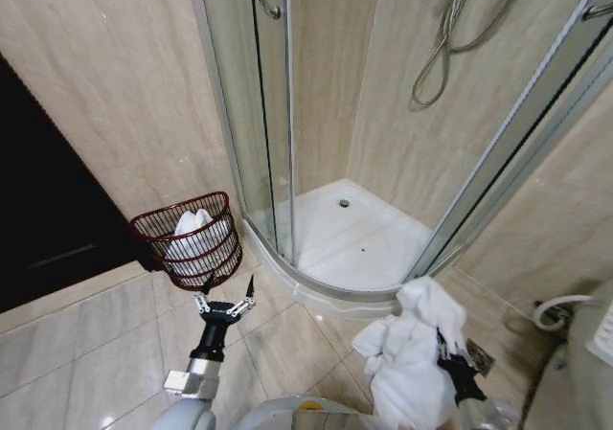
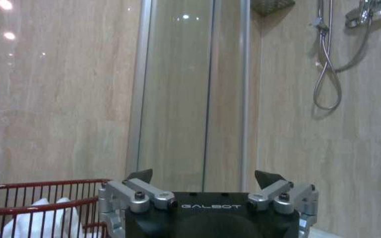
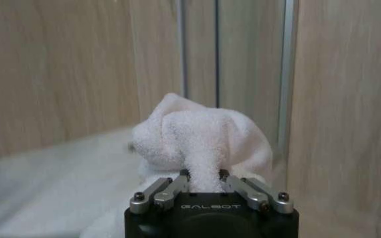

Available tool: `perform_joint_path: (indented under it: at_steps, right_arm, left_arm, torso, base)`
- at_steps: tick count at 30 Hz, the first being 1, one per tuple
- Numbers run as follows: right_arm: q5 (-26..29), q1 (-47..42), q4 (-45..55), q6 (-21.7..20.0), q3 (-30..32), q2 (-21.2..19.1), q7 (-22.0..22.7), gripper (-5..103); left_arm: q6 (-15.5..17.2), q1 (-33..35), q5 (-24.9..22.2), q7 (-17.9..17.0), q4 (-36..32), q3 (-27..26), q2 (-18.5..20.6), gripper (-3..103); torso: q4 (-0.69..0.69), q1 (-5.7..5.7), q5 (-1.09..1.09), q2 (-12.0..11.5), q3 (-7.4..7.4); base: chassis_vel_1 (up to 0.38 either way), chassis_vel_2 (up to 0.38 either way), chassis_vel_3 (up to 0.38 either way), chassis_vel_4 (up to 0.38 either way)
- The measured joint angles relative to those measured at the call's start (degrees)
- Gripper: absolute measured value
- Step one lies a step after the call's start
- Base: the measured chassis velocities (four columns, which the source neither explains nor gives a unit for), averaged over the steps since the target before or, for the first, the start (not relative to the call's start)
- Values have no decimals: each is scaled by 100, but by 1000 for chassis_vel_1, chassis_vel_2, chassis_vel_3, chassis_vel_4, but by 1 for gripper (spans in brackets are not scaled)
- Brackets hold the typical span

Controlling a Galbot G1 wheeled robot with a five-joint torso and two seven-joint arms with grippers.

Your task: Discard the used towel into the hamper.

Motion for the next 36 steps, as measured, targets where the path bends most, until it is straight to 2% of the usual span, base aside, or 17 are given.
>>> perform_joint_path:
  at_steps: [6,10,19,36]
  right_arm:
    - [-142,-201,1434,-51,-49,305,62,16]
    - [-404,-92,1834,-209,-48,379,56,16]
    - [-787,156,1895,-493,-56,352,47,16]
    - [-1132,84,1934,-438,-380,372,52,16]
  left_arm:
    - [15,-65,-106,31,71,-9,67,100]
    - [66,-156,-127,62,152,-12,73,100]
    - [261,-272,-169,62,184,-45,77,100]
    - [313,-184,-118,77,95,-88,45,100]
  torso:
    - [1,0,-4,0,0]
    - [1,0,-1,0,0]
    - [1,0,1,0,0]
    - [0,1,-2,0,0]
  base:
    - [0,0,0,0]
    - [0,0,0,0]
    - [0,0,0,0]
    - [63,59,-62,-59]
